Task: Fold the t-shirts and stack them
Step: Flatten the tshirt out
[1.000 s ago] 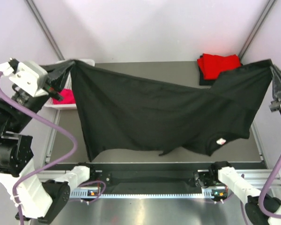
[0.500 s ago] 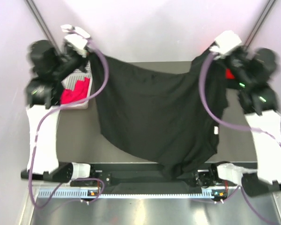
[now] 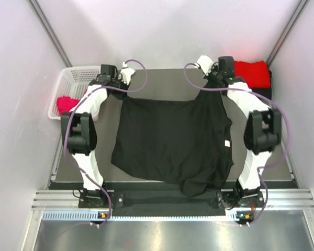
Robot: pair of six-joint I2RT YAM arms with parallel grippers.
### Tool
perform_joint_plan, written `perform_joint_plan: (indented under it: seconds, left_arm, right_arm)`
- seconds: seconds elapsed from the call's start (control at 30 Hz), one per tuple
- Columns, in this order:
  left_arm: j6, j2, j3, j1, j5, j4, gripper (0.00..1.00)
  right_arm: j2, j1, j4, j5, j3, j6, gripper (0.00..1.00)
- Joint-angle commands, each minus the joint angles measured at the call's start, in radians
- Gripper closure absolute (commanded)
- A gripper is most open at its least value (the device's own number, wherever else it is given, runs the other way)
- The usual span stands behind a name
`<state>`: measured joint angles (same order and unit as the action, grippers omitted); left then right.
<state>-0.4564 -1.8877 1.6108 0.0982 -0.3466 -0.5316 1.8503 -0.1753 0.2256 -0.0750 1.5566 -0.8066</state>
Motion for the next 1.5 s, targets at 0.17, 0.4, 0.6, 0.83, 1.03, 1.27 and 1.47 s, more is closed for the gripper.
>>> perform_joint_plan:
  seconds: [0.17,0.4,0.6,0.83,1.03,1.27,1.47]
  left_arm:
    - [-0.045,-0.189,0.152,-0.012,0.127,0.154,1.0]
    - [-0.039,-0.277,0.231,-0.014,0.261,0.245,1.0]
    - [-0.073,-0.289,0.282,-0.015,0.337,0.323,1.0]
    - [-0.119,-0.361,0.351,-0.022,0.319,0.397,1.0]
    - [-0.117,-0.421,0.422,-0.015,0.32,0.472,1.0]
    - [-0.142,-0.478,0.472,-0.017,0.305,0.483,1.0]
    - [-0.102,-0.476,0.549,-0.018,0.287,0.466,1.0]
  right_arm:
    - [0.36,0.005,-0.074,0.069,0.384,0.029,1.0]
    - [0.495,-0.018,-0.199,0.118,0.507,0.08,1.0]
    - [0.582,-0.035,-0.275,0.164,0.615,0.089,1.0]
    - [0.642,-0.046,-0.316,0.147,0.635,0.012,1.0]
    - [0.682,-0.055,-0.319,0.147,0.649,0.004,1.0]
    - [0.73,-0.056,-0.339,0.167,0.688,0.006,1.0]
    - [0.676,-0.058,-0.345,0.17,0.657,0.017,1.0]
